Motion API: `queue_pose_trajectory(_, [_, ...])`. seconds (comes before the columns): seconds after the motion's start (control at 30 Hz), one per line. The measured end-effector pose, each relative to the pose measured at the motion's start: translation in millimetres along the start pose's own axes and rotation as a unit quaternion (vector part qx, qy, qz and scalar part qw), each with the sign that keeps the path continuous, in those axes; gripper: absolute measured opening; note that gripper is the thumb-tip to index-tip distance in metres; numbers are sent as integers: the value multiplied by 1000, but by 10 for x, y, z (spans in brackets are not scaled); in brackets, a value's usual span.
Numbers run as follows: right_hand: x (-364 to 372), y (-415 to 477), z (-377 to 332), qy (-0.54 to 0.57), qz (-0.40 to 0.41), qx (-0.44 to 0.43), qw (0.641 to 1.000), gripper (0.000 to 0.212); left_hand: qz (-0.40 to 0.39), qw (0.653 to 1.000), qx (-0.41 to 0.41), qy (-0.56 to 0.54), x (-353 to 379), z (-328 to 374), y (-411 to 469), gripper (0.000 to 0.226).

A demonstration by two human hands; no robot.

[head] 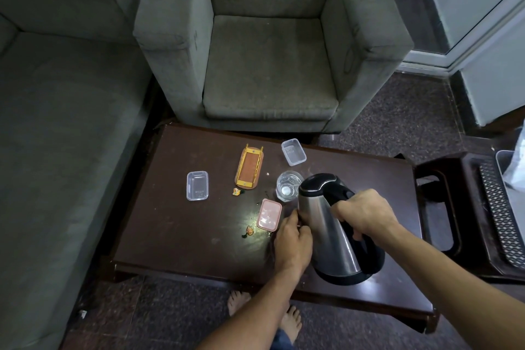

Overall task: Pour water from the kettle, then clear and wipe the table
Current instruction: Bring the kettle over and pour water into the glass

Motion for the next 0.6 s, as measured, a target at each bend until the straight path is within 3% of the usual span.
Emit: queue_pose_trajectory(0.6, [13, 22, -2, -7, -1, 0, 1000, 18, -2, 1000, -7, -3, 16, -24, 42, 45])
Point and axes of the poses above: each hand's wrist, its own y-axis towards the middle knuckle, its own x-axis out of the palm, z = x × y, the point moved 4 cm from there along y, towards the middle knuckle, and after that the axes turned 9 degrees about y, right-handed, at the moved point
